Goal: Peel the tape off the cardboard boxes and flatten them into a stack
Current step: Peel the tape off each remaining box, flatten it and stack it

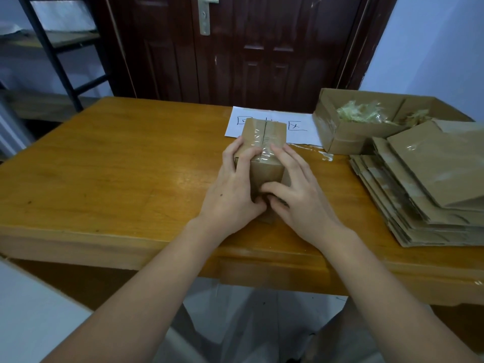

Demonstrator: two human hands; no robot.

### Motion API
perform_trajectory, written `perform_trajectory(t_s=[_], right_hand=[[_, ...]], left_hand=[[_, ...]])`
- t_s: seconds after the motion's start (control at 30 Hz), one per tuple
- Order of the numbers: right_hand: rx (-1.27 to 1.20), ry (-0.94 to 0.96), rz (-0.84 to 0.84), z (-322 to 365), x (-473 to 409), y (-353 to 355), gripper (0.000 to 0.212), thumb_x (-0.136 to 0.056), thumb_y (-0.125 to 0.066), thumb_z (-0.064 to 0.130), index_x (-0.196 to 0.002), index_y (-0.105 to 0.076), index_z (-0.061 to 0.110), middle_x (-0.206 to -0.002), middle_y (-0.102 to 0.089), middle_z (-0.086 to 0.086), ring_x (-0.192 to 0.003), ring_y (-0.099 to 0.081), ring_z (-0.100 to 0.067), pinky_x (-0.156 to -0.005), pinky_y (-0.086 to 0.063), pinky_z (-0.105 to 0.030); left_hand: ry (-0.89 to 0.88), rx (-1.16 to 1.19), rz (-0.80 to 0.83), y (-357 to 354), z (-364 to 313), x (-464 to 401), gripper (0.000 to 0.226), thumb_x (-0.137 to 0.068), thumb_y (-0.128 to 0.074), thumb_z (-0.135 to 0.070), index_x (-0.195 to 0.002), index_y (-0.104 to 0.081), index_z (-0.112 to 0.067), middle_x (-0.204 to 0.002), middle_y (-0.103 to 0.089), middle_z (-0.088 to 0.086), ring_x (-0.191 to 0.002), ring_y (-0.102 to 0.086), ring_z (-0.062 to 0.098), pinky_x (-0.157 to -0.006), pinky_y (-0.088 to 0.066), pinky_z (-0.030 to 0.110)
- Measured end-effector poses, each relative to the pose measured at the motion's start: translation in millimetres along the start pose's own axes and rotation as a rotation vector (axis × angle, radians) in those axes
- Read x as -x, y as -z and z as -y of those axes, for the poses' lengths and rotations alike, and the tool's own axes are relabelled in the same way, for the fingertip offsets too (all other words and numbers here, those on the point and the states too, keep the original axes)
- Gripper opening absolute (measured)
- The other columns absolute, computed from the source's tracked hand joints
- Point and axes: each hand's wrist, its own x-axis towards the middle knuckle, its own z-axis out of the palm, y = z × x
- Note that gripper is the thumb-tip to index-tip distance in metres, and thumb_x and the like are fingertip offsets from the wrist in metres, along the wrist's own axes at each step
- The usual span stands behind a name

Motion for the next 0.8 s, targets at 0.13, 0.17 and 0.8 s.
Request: perform_trajectory(t_s=[0.13,0.17,0.8], right_hand=[[0.025,0.028,-0.024,1.6,-3.6,-1.6,0.011,-0.093,-0.068,0.019,-0.090,-0.078,0.018,-0.159,-0.037,-0.016,-0.152,-0.023,-0.035,-0.120,-0.032,-0.052],[0.035,0.031,-0.023,2.3,-4.1,-2.3,0.010,-0.093,-0.068,0.018,-0.088,-0.078,0.017,-0.158,-0.038,-0.016,-0.152,-0.023,-0.035,-0.119,-0.033,-0.054],[0.027,-0.070,0.018,14.5,-5.7,-1.6,0.009,-0.089,-0.067,0.012,-0.087,-0.075,0.014,-0.157,-0.040,-0.015,-0.151,-0.021,-0.035,-0.120,-0.025,-0.047]], left_hand=[[-0.007,0.018,0.033,4.1,6.7,-0.7,0.104,-0.068,-0.089,-0.027,-0.149,-0.025,-0.041,-0.163,-0.008,-0.005,-0.123,-0.054,0.025,-0.074,-0.041,0.010],[-0.003,0.020,0.041,5.0,7.6,-1.0,0.105,-0.068,-0.089,-0.028,-0.149,-0.024,-0.043,-0.163,-0.008,-0.007,-0.123,-0.055,0.025,-0.074,-0.044,0.012],[-0.008,0.067,0.087,14.4,7.4,-2.5,0.101,-0.068,-0.088,-0.036,-0.148,-0.028,-0.042,-0.164,-0.006,-0.007,-0.129,-0.054,0.027,-0.086,-0.060,0.038]])
